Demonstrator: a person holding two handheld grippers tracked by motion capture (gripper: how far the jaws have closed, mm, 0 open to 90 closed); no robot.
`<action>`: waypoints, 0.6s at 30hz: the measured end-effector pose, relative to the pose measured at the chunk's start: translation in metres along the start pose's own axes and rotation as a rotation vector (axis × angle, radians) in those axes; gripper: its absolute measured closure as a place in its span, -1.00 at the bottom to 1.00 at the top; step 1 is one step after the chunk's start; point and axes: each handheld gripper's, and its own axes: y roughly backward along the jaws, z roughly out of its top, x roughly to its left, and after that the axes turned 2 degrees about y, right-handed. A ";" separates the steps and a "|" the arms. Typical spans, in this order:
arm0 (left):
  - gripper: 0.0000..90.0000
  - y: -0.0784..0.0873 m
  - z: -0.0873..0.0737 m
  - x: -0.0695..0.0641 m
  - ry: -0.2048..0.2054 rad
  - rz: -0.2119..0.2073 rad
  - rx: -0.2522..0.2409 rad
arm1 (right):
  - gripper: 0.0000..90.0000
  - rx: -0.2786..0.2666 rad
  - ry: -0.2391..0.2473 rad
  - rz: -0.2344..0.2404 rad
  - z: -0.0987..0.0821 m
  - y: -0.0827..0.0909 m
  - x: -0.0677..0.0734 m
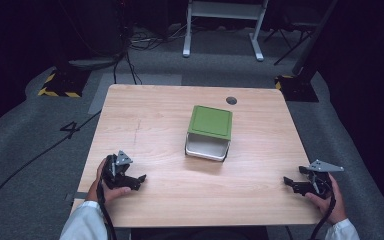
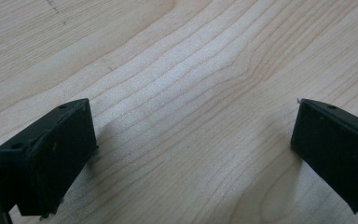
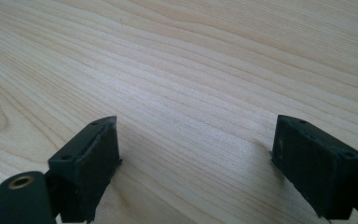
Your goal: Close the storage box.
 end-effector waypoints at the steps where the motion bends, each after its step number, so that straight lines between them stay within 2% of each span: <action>1: -1.00 0.000 0.000 0.000 0.005 0.000 0.001 | -0.68 0.000 -0.001 -0.002 0.000 0.000 0.000; 18: -1.00 0.000 0.000 -0.001 0.005 0.000 0.002 | -0.68 0.000 -0.003 -0.007 0.001 -0.001 0.001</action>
